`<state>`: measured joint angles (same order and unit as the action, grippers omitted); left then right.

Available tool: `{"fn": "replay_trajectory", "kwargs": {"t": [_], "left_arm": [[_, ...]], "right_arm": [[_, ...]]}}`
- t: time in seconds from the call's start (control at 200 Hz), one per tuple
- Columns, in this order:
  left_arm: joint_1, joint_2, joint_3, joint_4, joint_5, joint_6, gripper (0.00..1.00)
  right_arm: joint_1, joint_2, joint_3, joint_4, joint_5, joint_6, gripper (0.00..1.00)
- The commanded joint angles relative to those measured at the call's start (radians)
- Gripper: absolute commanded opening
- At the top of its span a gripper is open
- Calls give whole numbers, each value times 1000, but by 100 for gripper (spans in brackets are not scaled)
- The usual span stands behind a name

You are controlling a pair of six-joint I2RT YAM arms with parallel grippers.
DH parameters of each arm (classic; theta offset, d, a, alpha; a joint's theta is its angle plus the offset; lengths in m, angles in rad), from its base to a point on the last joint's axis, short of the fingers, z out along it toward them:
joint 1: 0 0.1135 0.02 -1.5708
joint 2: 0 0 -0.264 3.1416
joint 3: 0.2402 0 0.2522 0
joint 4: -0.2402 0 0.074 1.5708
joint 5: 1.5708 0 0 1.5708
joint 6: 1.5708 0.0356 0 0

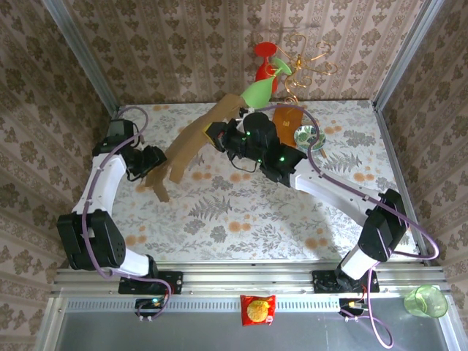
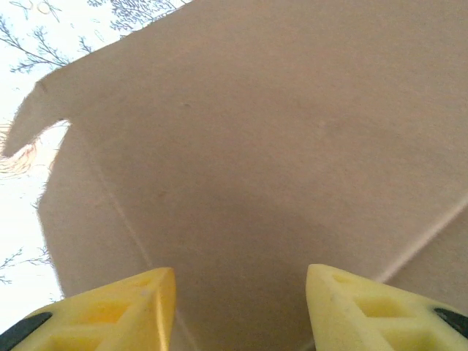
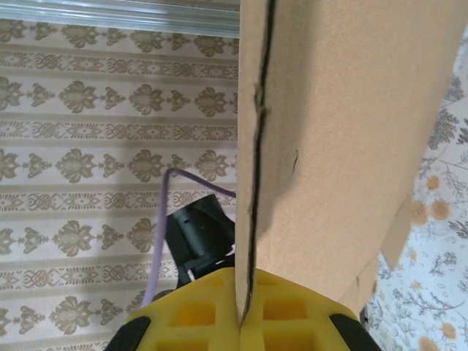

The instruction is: Fold the paper box

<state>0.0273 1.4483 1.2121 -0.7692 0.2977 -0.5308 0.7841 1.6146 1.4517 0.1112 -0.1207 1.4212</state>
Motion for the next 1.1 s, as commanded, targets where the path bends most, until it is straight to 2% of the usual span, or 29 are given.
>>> {"fn": "replay_trajectory", "kwargs": {"t": [0.0, 0.315, 0.505, 1.095], "left_arm": [[0, -19, -27, 28, 73, -11, 50], [-77, -52, -101, 97, 196, -101, 45], [-120, -89, -97, 98, 181, -130, 45], [-110, -127, -10, -1, 105, -107, 46]], "right_arm": [[12, -40, 61, 5, 57, -80, 0], [18, -58, 89, 59, 72, -168, 0], [22, -74, 103, 48, 85, -203, 0], [33, -97, 101, 35, 108, -245, 0]]}}
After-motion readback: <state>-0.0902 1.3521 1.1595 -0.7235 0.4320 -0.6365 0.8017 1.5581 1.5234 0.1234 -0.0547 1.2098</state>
